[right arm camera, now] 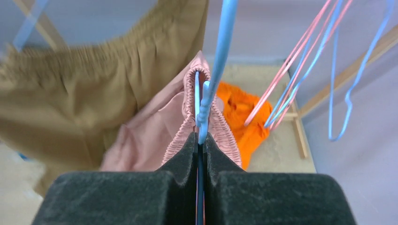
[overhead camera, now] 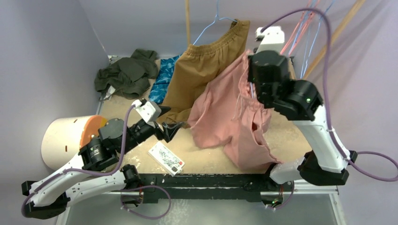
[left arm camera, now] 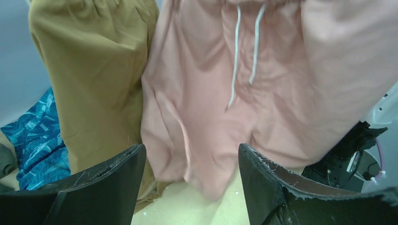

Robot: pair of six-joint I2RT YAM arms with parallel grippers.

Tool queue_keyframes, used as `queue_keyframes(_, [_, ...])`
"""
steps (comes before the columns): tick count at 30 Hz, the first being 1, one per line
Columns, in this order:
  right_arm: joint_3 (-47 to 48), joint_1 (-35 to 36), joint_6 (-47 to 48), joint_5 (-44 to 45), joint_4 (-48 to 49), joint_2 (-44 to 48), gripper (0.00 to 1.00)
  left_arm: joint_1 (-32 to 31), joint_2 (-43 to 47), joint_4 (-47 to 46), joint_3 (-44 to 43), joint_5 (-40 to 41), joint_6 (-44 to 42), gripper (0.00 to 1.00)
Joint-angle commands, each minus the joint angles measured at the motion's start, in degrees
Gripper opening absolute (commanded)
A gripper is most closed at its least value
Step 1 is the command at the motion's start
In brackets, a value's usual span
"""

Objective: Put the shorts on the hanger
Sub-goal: Place the hanger at the clothesline.

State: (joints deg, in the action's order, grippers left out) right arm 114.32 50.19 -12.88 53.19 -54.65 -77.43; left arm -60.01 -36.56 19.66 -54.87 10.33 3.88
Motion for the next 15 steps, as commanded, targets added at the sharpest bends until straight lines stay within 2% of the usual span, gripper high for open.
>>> queue_keyframes(1, [12.8, -0.3, 8.0, 9.4, 7.4, -1.0, 0.00, 0.1, 0.9, -2.5, 0.4, 2.7, 0.3, 0.71])
queue_keyframes(4, [6.8, -0.3, 10.2, 9.1, 11.9, 1.2, 0.00, 0.1, 1.3, -2.8, 1.1, 3.1, 1.1, 0.71])
queue_keyframes(10, [-5.5, -0.4, 1.5, 5.4, 7.7, 5.0, 0.00, 0.1, 2.2, -2.0, 2.4, 3.6, 2.1, 0.71])
queue_keyframes(12, [-3.8, -0.4, 1.9, 5.5, 7.5, 5.9, 0.00, 0.1, 2.3, -1.6, 2.1, 4.3, 2.1, 0.71])
queue_keyframes(15, [10.8, -0.4, 5.6, 5.1, 11.2, 5.1, 0.00, 0.1, 2.3, -2.1, 2.2, 5.9, 1.4, 0.71])
